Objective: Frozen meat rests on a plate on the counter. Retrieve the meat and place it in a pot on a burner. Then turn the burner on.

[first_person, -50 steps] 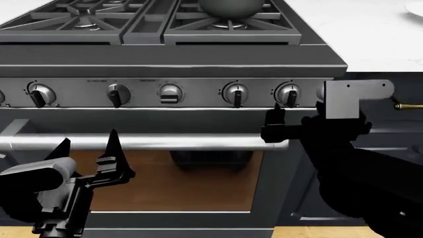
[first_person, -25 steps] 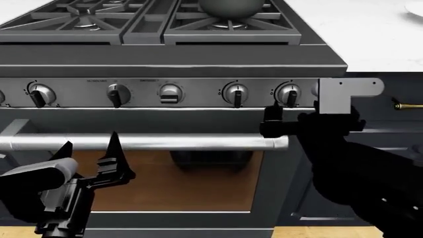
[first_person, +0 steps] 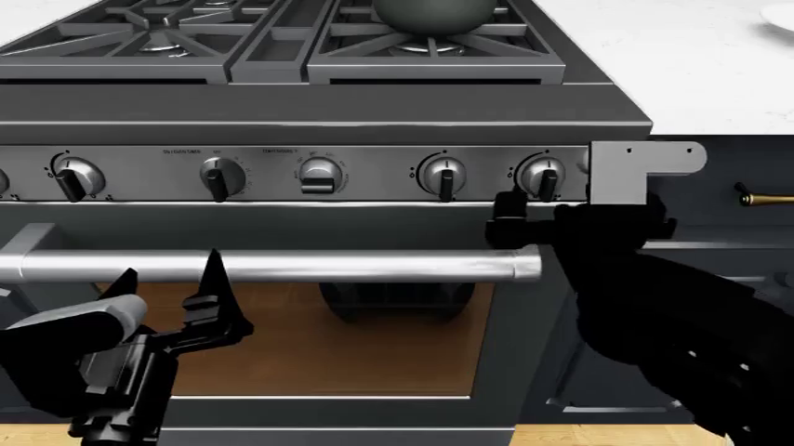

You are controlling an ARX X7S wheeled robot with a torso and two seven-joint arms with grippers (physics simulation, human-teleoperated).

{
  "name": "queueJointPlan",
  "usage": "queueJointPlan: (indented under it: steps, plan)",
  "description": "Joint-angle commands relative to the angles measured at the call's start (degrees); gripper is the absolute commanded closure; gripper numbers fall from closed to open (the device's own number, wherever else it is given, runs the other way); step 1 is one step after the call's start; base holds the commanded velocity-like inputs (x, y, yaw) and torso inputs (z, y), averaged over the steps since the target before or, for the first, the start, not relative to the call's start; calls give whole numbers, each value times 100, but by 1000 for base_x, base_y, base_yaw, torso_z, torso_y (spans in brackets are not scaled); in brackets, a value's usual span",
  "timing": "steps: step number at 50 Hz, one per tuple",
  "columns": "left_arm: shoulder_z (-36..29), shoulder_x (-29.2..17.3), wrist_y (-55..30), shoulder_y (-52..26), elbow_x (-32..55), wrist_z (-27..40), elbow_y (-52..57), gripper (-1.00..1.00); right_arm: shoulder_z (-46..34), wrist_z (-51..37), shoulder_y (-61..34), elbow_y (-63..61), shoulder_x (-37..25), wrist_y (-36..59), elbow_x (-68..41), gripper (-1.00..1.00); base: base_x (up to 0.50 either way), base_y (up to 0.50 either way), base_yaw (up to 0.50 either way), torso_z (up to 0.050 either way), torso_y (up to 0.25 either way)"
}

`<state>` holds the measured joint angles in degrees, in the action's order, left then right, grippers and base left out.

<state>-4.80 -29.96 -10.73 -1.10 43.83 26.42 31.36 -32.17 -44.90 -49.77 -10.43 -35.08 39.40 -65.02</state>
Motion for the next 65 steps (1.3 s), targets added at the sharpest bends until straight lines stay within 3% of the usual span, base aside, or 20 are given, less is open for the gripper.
queueJointPlan:
  steps: [1, 54, 55, 65]
  plan:
    - [-15, 17, 12, -26, 9, -21, -96, -100, -68, 131, -63, 269, 87, -75, 163, -100, 0, 0, 0, 0, 0]
    - [-91, 39, 27, -39, 87, -71, -256, -100, -256, 495, -357, 968, 338, -234, 537, -100, 4, 0, 2, 0, 0]
    - [-93, 40, 27, -40, 89, -71, -258, -100, -256, 491, -357, 959, 332, -233, 538, 100, 13, 3, 8, 0, 0]
    - [-100, 30, 32, -33, 104, -75, -241, -100, -275, 495, -378, 925, 341, -205, 524, 100, 9, 1, 5, 0, 0]
